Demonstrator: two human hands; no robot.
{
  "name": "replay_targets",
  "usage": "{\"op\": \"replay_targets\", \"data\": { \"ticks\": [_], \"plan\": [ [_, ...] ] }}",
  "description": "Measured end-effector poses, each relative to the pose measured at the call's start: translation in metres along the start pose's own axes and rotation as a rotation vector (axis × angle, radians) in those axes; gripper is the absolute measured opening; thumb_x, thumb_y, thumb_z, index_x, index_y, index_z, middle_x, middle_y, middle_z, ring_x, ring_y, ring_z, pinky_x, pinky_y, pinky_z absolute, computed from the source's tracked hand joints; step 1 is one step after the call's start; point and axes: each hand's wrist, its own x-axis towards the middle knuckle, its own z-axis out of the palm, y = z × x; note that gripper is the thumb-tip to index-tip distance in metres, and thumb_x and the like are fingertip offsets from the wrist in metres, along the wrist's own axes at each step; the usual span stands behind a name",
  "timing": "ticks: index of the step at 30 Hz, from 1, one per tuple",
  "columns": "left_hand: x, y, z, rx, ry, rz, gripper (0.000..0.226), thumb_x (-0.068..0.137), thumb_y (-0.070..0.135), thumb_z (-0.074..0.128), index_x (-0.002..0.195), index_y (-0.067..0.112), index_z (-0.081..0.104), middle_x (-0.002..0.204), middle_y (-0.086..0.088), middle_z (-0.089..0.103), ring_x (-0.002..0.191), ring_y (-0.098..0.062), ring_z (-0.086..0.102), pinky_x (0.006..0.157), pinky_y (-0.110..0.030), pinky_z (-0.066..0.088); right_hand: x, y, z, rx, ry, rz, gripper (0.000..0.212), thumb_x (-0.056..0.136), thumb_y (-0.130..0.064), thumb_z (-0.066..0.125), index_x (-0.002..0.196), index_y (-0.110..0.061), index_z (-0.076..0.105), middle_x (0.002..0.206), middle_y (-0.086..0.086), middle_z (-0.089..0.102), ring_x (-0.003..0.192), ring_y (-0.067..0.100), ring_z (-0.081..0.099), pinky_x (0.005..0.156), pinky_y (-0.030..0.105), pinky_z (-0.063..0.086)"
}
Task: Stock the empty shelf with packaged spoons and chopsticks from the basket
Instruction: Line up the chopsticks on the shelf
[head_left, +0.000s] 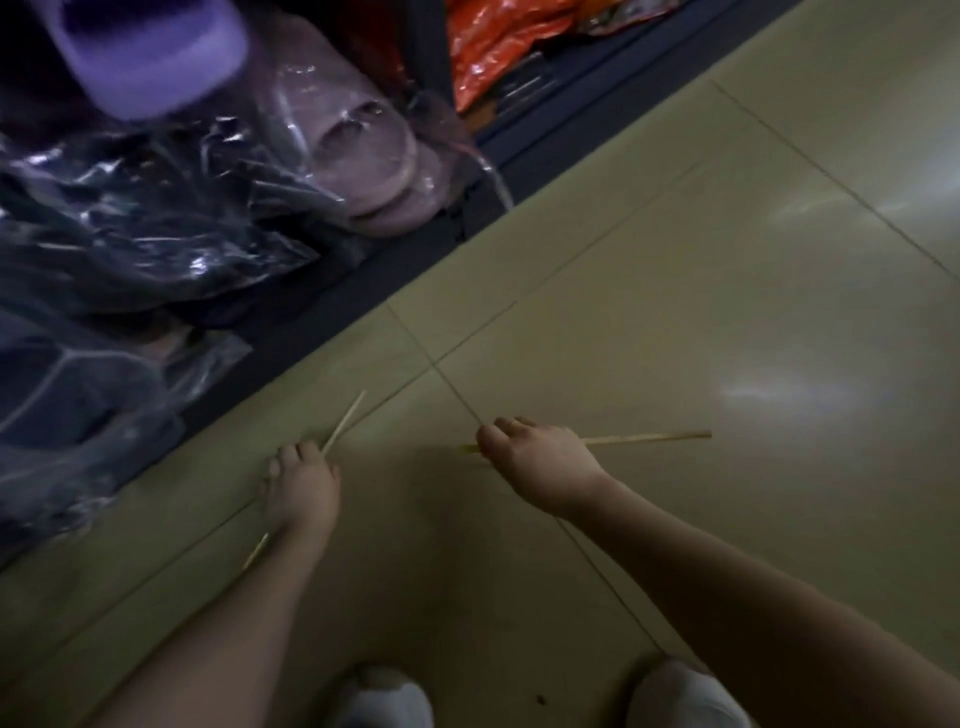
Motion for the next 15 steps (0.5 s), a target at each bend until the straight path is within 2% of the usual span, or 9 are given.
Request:
{"op": "replay_targets", "data": {
  "ticks": [4,6,9,12,15],
  "plan": [
    [0.004,-0.009,0.012,-0.034,0.002,-0.026,0.027,0.092,0.011,0.041,0.114,-0.004,0.046,0.124,-0.027,0.047,0.116,-0.038,0.044,0.089,-0.043,0.037,0.003,-0.001,-0.003,-0.041,-0.035,-0.010,0.025,0.098,-0.025,0.036,0.111,-0.009,0.051,0.105,0.012,0.060,0.095,0.030,0.058,0.065,0.042,0.054],
    [0.007,-0.003,0.008,0.056,-0.033,0.024,0.028,0.093,0.006,0.032,0.117,-0.002,0.045,0.125,-0.025,0.050,0.115,-0.036,0.047,0.089,-0.041,0.039,0.001,0.003,-0.011,-0.074,-0.048,-0.007,0.028,0.099,-0.028,0.034,0.112,-0.010,0.051,0.105,0.009,0.060,0.095,0.028,0.057,0.068,0.043,0.054],
    [0.005,0.030,-0.025,0.190,-0.159,0.267,0.028,0.098,0.013,0.024,0.121,0.007,0.039,0.114,-0.019,0.062,0.100,-0.032,0.061,0.076,-0.037,0.046,0.000,0.012,-0.038,-0.085,0.041,0.014,0.026,0.098,-0.027,0.037,0.111,-0.012,0.053,0.104,0.008,0.058,0.093,0.028,0.058,0.061,0.041,0.054],
    [-0.019,0.079,-0.099,0.038,-0.201,0.527,0.023,0.099,0.022,0.027,0.119,0.014,0.036,0.094,-0.015,0.068,0.075,-0.030,0.064,0.060,-0.038,0.048,-0.004,0.009,-0.098,-0.108,0.211,-0.030,0.028,0.091,-0.028,0.041,0.103,-0.014,0.062,0.099,0.007,0.063,0.083,0.027,0.064,0.045,0.033,0.051],
    [-0.069,0.118,-0.201,-0.203,-0.132,0.704,0.021,0.095,0.029,0.038,0.114,0.021,0.042,0.096,-0.009,0.067,0.076,-0.028,0.063,0.062,-0.037,0.050,-0.027,-0.007,-0.186,-0.067,0.263,-0.012,0.036,0.085,-0.034,0.041,0.107,-0.014,0.061,0.105,0.006,0.065,0.086,0.027,0.066,0.050,0.032,0.055]
  ]
}}
